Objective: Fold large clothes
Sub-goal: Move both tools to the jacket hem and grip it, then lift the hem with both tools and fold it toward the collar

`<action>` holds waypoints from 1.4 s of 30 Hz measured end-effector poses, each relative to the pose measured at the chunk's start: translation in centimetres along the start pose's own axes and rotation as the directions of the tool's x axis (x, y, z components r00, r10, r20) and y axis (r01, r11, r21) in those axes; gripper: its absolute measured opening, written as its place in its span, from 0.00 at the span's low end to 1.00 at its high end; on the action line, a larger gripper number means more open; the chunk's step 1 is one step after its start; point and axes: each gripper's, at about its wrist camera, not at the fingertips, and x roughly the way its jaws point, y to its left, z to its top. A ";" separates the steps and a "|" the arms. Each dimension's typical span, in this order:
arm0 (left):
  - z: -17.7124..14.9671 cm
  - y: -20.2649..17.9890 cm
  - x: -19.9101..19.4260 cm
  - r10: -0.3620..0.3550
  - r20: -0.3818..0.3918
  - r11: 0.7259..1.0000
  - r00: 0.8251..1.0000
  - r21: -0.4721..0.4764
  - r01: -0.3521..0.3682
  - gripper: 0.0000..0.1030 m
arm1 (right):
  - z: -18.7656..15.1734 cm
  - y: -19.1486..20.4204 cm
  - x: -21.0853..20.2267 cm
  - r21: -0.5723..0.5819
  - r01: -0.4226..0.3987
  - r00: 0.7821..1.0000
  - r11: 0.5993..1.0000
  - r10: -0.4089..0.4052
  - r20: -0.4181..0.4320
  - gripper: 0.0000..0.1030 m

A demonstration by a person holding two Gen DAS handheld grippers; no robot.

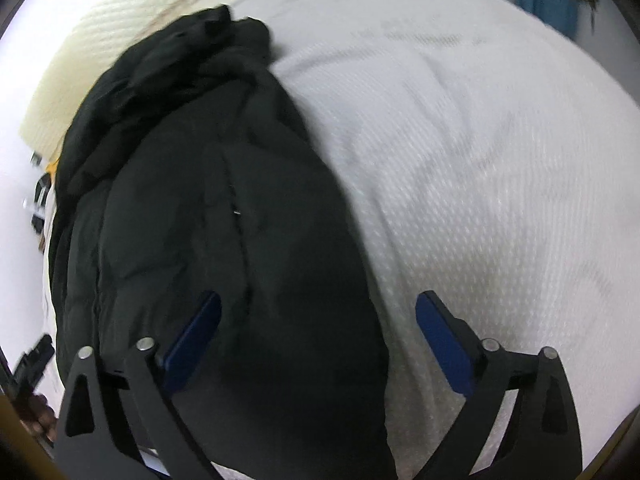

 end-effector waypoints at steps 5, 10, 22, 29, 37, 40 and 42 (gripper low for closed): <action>0.1 0.6 0.9 0.008 -0.022 1.000 1.000 -0.006 -0.008 0.74 | -1.0 -1.4 2.8 0.139 -0.139 0.980 0.981 0.156 -0.125 0.99; 0.2 0.5 1.1 0.008 -0.028 1.000 1.000 -0.003 -0.008 0.74 | -1.4 0.4 2.3 0.117 -0.310 0.934 0.943 0.326 -0.148 1.00; 0.3 1.8 1.2 -0.054 -0.052 0.996 0.997 -0.070 0.050 0.74 | -3.3 3.1 0.0 0.041 -0.433 0.900 0.901 0.434 -0.042 1.00; 0.8 4.7 0.9 -0.127 -0.062 0.973 0.990 -0.200 0.113 0.74 | -3.6 2.0 3.2 0.116 -0.265 0.951 0.957 0.279 -0.132 1.00; 3.4 9.2 1.7 -0.217 -0.176 0.950 0.960 -0.263 0.166 0.81 | -4.3 4.4 1.7 0.021 -0.399 0.906 0.917 0.398 -0.145 0.27; 4.2 11.3 2.4 -0.195 -0.222 0.956 0.955 -0.259 0.135 0.81 | -3.6 4.8 0.4 0.023 -0.466 0.878 0.885 0.465 -0.110 0.14; 4.5 12.1 2.6 -0.144 -0.240 0.969 0.960 -0.231 0.087 0.83 | -3.4 4.1 -1.4 0.007 -0.496 0.866 0.868 0.495 -0.071 0.13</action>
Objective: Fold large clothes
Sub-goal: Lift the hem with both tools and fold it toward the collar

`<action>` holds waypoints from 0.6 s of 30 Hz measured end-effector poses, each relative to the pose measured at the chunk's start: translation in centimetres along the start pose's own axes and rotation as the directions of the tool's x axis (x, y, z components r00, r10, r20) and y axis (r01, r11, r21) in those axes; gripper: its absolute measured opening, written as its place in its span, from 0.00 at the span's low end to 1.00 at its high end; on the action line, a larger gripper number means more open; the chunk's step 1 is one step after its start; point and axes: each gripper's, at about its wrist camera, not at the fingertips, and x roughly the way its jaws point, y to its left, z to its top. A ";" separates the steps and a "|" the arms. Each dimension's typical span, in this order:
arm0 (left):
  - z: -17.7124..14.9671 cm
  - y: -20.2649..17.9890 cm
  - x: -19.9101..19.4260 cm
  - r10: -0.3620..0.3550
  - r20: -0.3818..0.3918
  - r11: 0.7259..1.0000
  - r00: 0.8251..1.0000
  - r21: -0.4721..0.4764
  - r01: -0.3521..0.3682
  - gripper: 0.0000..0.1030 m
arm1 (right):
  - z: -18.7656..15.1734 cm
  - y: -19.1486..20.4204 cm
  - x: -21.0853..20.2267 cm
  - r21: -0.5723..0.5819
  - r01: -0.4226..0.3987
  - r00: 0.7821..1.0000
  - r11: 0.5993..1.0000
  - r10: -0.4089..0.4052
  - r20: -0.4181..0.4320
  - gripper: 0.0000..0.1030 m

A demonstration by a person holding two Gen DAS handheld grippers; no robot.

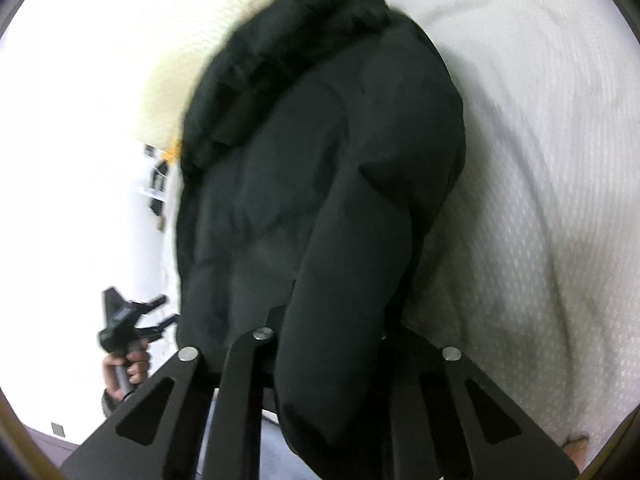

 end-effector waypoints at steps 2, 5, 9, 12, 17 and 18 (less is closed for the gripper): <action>0.3 0.7 0.6 0.026 -0.020 1.000 0.999 0.015 -0.026 0.85 | 0.2 0.2 -1.5 -0.009 -0.028 0.999 1.000 0.028 0.037 0.11; 0.3 1.7 2.2 0.006 -0.094 1.000 0.996 0.027 -0.004 0.85 | 0.5 0.0 -2.4 0.004 -0.055 0.996 0.998 0.055 0.064 0.11; -0.1 1.0 4.4 -0.165 -0.185 0.985 0.969 0.026 0.173 0.85 | 0.6 -1.5 -2.1 0.045 -0.021 0.999 0.999 0.019 0.037 0.11; -0.2 0.2 4.9 -0.259 -0.202 0.964 0.944 0.010 0.266 0.85 | 0.6 -2.7 -1.4 0.099 0.009 1.000 0.995 -0.010 0.012 0.12; -0.7 -2.0 4.9 -0.377 -0.222 0.919 0.899 0.037 0.394 0.83 | 0.3 -4.5 -0.1 0.177 0.054 0.998 0.983 -0.048 -0.037 0.22; -1.0 -2.8 4.7 -0.381 -0.225 0.913 0.897 0.061 0.403 0.82 | 0.2 -4.7 0.2 0.185 0.063 0.997 0.981 -0.056 -0.044 0.23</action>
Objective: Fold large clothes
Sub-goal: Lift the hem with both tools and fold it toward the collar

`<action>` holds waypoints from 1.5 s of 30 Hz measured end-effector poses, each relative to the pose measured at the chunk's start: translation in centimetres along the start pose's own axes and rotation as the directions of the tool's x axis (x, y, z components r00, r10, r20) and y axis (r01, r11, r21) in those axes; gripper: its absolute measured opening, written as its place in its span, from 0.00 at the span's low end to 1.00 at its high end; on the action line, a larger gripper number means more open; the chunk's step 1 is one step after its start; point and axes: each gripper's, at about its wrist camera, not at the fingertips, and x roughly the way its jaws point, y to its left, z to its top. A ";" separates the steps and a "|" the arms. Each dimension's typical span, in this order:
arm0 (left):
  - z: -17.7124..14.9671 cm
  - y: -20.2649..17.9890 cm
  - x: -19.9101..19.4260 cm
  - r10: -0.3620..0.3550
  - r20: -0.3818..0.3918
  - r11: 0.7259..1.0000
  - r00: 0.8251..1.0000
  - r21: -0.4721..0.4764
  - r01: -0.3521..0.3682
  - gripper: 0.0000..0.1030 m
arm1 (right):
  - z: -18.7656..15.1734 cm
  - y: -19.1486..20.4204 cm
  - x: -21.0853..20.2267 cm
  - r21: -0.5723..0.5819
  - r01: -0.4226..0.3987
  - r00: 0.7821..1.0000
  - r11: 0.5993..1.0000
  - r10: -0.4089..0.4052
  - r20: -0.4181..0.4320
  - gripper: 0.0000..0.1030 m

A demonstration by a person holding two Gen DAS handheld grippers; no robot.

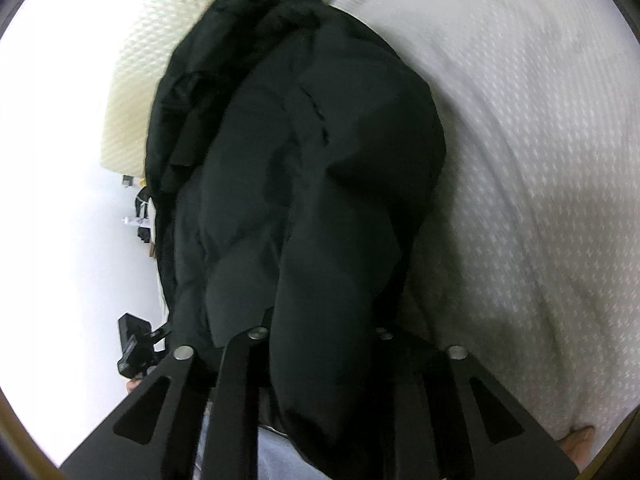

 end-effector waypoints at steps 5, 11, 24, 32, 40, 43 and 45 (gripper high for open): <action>-0.8 -1.6 -1.4 -0.018 0.007 0.996 1.000 0.083 0.018 0.61 | -0.1 0.3 0.6 -0.023 -0.006 1.000 1.000 0.006 0.003 0.24; -1.6 -3.6 -3.2 0.060 0.048 0.990 0.997 0.127 -0.065 0.21 | -0.6 2.0 -0.7 -0.138 0.014 0.999 0.990 -0.008 0.043 0.15; -6.1 -6.3 -11.4 0.048 0.257 0.988 0.965 0.131 -0.084 0.04 | -3.3 6.2 -3.8 -0.299 0.062 0.991 0.952 -0.022 0.135 0.10; -9.7 -6.4 -15.5 0.000 0.295 0.988 0.956 0.147 -0.045 0.03 | -3.9 6.3 -7.8 -0.270 -0.007 0.984 0.963 0.054 0.168 0.09; -13.7 -7.3 -20.4 -0.062 0.341 0.988 0.938 0.154 0.009 0.02 | -4.8 7.7 -13.1 -0.310 -0.059 0.971 0.949 0.127 0.203 0.09; -15.4 -7.8 -22.8 -0.092 0.347 0.983 0.933 0.183 0.028 0.02 | -5.8 8.0 -15.2 -0.324 -0.086 0.963 0.942 0.162 0.216 0.09; -16.5 -7.8 -24.6 -0.107 0.356 0.980 0.928 0.193 0.039 0.02 | -6.4 8.1 -16.6 -0.346 -0.094 0.955 0.934 0.183 0.232 0.09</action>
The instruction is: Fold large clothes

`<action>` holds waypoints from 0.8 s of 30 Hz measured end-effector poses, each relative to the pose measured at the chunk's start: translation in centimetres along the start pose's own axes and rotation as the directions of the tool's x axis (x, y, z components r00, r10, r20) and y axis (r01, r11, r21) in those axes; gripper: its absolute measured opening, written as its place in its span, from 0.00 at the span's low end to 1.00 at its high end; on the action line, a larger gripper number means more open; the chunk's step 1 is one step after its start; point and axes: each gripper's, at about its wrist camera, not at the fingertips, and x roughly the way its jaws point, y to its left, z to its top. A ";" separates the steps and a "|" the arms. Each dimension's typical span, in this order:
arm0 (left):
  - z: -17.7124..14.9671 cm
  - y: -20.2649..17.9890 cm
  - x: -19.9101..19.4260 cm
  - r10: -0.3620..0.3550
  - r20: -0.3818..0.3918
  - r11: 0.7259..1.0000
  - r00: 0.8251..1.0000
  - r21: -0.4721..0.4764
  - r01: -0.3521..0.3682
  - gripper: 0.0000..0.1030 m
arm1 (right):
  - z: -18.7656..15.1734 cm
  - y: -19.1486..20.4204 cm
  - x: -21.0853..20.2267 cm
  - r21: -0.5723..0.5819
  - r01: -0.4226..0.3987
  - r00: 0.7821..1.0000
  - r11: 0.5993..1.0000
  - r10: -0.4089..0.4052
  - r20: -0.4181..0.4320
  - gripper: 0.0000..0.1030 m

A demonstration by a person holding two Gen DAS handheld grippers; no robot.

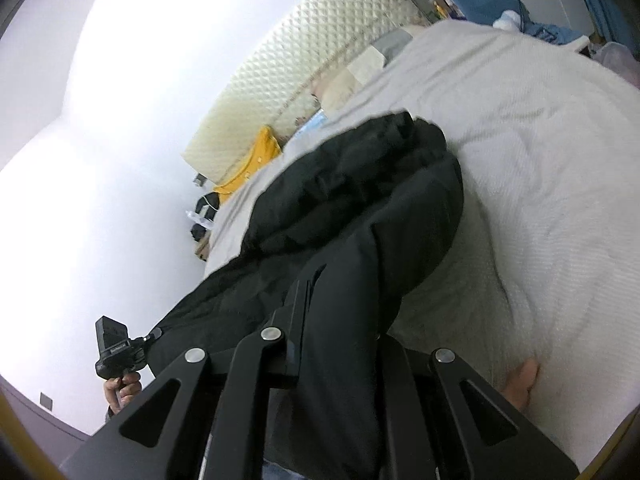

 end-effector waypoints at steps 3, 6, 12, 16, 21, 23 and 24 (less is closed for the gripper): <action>-0.5 -0.5 -2.4 -0.009 0.008 1.000 1.000 0.011 0.009 0.02 | -0.2 0.8 -2.2 -0.003 -0.022 1.000 1.000 0.022 0.013 0.09; -0.9 -1.3 -4.5 -0.024 0.010 1.000 1.000 0.018 0.024 0.02 | -0.4 1.6 -4.6 -0.002 -0.046 0.998 0.999 0.046 0.038 0.09; 0.1 -4.8 -7.5 -0.042 0.024 0.995 0.999 0.087 0.040 0.03 | 0.3 3.5 -9.4 -0.039 -0.074 0.992 0.997 0.077 0.099 0.09; 2.8 -5.9 -6.2 0.015 0.014 0.996 1.000 0.092 -0.016 0.03 | 3.2 4.7 -8.8 -0.026 -0.042 0.994 0.999 0.044 0.101 0.09; 7.7 -5.7 -2.7 0.088 0.014 0.994 0.996 0.060 -0.088 0.04 | 8.7 4.2 -4.7 0.051 0.002 0.997 0.999 -0.006 0.074 0.09; 10.1 -5.4 -0.8 0.113 0.010 0.993 0.994 0.041 -0.114 0.04 | 11.2 3.8 -2.9 0.080 0.019 0.997 0.997 -0.024 0.067 0.09; 10.8 -5.3 0.2 0.126 0.006 0.991 0.992 0.035 -0.126 0.04 | 12.3 3.5 -1.8 0.104 0.028 0.998 0.994 -0.035 0.060 0.09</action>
